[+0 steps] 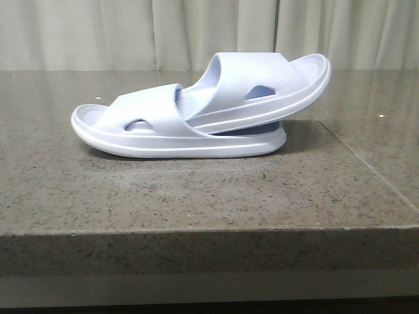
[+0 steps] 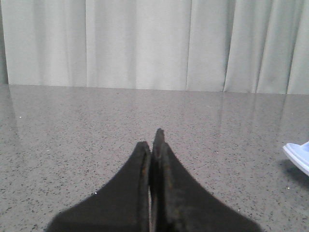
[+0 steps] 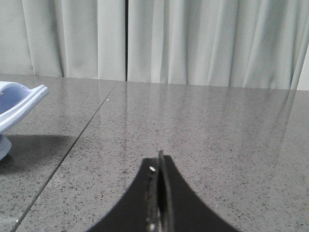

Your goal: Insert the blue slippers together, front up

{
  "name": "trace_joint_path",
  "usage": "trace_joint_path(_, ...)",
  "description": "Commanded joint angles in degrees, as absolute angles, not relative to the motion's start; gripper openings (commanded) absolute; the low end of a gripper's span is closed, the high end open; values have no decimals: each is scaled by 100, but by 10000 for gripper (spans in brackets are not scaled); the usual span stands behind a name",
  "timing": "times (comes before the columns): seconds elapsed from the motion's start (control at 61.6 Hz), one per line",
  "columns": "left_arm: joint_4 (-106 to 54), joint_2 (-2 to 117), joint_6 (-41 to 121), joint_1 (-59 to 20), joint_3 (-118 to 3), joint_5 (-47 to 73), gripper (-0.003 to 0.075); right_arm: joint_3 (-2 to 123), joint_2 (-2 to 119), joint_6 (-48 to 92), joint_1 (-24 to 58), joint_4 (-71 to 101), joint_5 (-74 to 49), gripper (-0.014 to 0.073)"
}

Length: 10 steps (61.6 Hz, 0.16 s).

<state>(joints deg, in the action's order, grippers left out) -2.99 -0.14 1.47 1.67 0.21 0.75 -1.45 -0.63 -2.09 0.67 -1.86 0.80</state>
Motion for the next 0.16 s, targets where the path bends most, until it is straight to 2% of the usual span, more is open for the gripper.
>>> trace_joint_path(0.0,-329,-109,104,137,56,-399,-20,-124,-155,-218,40,-239,596,-117)
trace_joint_path(0.146,-329,-109,104,137,56,-399,-20,-124,-155,-218,40,-239,596,-117)
